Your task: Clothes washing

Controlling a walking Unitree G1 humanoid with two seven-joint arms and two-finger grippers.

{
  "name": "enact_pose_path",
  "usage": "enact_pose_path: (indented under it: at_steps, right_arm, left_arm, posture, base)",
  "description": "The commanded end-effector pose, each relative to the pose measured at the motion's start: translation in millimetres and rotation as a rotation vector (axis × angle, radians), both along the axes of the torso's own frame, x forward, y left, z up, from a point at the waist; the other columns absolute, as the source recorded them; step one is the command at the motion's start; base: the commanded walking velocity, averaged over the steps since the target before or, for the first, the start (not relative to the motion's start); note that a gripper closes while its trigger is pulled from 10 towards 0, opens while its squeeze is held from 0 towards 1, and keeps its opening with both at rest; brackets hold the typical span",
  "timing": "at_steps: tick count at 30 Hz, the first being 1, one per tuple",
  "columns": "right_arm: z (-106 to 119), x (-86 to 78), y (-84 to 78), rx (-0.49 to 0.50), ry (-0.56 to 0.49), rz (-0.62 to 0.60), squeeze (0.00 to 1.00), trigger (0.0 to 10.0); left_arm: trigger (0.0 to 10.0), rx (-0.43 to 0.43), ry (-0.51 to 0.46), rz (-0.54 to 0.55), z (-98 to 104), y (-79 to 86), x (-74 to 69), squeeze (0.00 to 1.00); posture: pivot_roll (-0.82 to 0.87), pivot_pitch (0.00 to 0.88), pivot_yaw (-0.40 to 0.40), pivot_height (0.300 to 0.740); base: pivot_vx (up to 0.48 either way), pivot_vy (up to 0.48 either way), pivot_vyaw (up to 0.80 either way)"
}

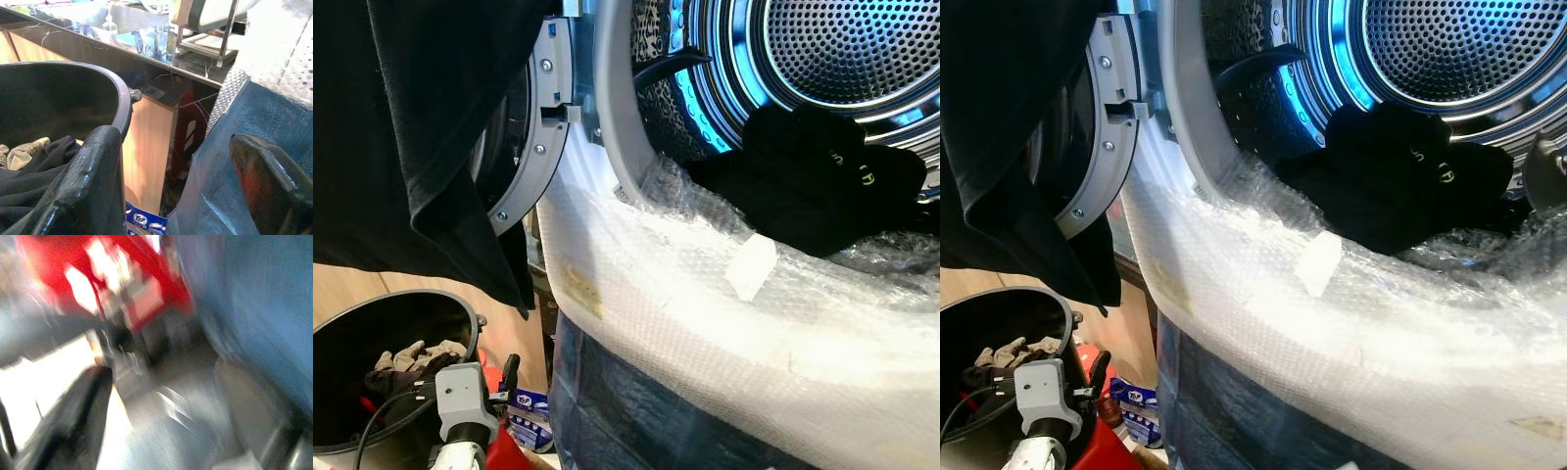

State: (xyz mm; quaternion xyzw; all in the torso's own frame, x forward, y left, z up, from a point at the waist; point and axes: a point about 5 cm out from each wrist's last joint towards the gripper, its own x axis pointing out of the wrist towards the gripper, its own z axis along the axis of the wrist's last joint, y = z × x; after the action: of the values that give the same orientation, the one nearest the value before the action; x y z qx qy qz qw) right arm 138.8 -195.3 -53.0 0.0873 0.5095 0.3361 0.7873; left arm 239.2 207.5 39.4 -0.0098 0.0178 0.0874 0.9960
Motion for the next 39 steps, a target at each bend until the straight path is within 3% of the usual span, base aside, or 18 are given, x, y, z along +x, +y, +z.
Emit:
enact_pose_path:
  at_steps: [1, 2, 4, 5, 7, 11, 16, 20, 29, 34, 36, 37, 39]
  right_arm:
    - [-20, -13.5, -2.0, -0.113, 0.019, 0.098, 0.0, 10.0]
    - [-20, -13.5, -2.0, -0.113, 0.019, 0.098, 0.0, 10.0]
    - [-32, -15.2, -1.5, -0.258, 0.036, 0.1, 0.0, 10.0]
    - [-32, -15.2, -1.5, -0.258, 0.036, 0.1, 0.0, 10.0]
    - [-40, -15.9, 0.3, -0.388, 0.031, 0.124, 0.0, 10.0]
    - [-45, -20.6, 2.8, -0.444, 0.071, 0.091, 0.0, 10.0]
    - [-53, -23.0, -4.3, -0.551, 0.107, -0.149, 0.0, 10.0]
    - [-57, -34.9, -12.7, -0.706, 0.191, -0.332, 0.0, 10.0]
    - [-58, -36.4, -13.9, -0.738, 0.181, -0.392, 0.0, 10.0]
    - [-59, -41.5, -18.3, -0.746, 0.181, -0.387, 0.0, 10.0]
    - [-59, -43.6, -18.5, -0.753, 0.18, -0.388, 0.0, 10.0]
    - [-60, -45.7, -16.8, -0.754, 0.18, -0.388, 0.0, 10.0]
    - [-61, -47.7, -14.1, -0.751, 0.18, -0.383, 0.0, 10.0]
  left_arm:
    - [10.0, -0.003, 0.06, 0.006, -9, 2.9, -6.3, 0.0]
    - [10.0, -0.003, 0.06, 0.006, -9, 2.9, -6.3, 0.0]
    - [10.0, -0.003, 0.056, 0.002, -7, 1.8, -6.1, 0.0]
    - [10.0, -0.003, 0.056, 0.002, -7, 1.8, -6.1, 0.0]
    - [10.0, -0.002, 0.057, 0.004, -7, 3.1, -6.7, 0.0]
    - [10.0, 0.001, 0.055, 0.009, -6, 5.4, -6.9, 0.0]
    - [10.0, -0.002, 0.038, 0.008, 0, 4.8, -6.0, 0.0]
    - [10.0, -0.003, -0.006, 0.001, 12, 0.2, -3.4, 0.0]
    - [10.0, 0.015, -0.09, 0.046, 41, -1.8, -10.2, 0.0]
    - [10.0, 0.056, -0.097, 0.184, 56, 12.2, -24.0, 0.0]
    - [10.0, 0.052, -0.063, 0.305, 56, 30.1, -34.4, 0.0]
    - [10.0, 0.022, -0.035, 0.4, 54, 45.9, -39.8, 0.0]
    - [10.0, -0.028, -0.017, 0.484, 50, 62.3, -43.8, 0.0]
  posture:
    - [-0.05, 0.0, -0.047, 0.74]
    - [-0.05, 0.0, -0.047, 0.74]
    - [-0.04, 0.0, -0.045, 0.74]
    - [-0.04, 0.0, -0.045, 0.74]
    - [-0.03, 0.0, -0.042, 0.74]
    - [-0.02, 0.0, -0.039, 0.74]
    - [-0.02, 0.0, -0.036, 0.74]
    - [-0.02, 0.0, -0.032, 0.74]
    - [0.03, 0.0, -0.034, 0.74]
    - [0.03, 0.0, -0.027, 0.74]
    - [0.04, 0.0, -0.026, 0.74]
    - [0.04, 0.0, -0.026, 0.74]
    - [0.05, 0.0, -0.025, 0.74]
  base:
    - [0.0, 0.0, 0.0]
    - [0.0, 0.0, 0.0]
    - [0.0, 0.0, 0.0]
    - [0.0, 0.0, 0.0]
    - [0.0, 0.0, 0.0]
    - [0.0, 0.0, 0.0]
    - [0.0, 0.0, 0.0]
    - [0.0, 0.0, 0.0]
    - [0.0, 0.0, 0.0]
    - [0.0, 0.0, 0.0]
    - [0.0, 0.0, 0.0]
    - [0.0, 0.0, 0.0]
    - [0.0, 0.0, 0.0]
